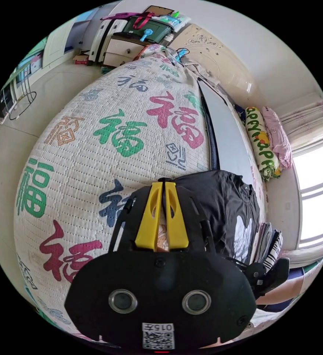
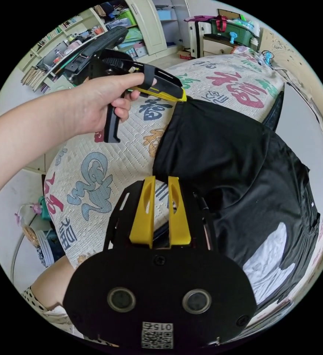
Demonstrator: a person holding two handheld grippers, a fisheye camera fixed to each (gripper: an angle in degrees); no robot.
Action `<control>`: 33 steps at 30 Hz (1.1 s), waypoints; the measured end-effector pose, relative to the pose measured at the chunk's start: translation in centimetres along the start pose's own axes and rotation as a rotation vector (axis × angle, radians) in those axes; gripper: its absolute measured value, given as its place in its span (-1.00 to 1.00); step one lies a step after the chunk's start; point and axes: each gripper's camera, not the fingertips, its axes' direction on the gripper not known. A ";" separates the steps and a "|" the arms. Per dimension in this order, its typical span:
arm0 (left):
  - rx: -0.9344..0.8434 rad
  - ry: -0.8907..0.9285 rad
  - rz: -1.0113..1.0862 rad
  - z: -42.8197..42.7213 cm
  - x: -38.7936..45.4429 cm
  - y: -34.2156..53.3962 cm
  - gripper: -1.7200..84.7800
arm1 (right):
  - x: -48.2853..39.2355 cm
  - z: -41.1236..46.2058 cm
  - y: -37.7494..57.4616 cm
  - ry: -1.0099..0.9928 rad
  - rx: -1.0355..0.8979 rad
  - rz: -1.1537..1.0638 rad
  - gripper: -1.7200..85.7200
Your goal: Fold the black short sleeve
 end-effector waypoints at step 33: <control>0.164 -0.156 0.075 -3.0 8.7 19.5 -0.97 | 15.1 -2.0 8.6 -0.026 0.043 -0.017 -0.97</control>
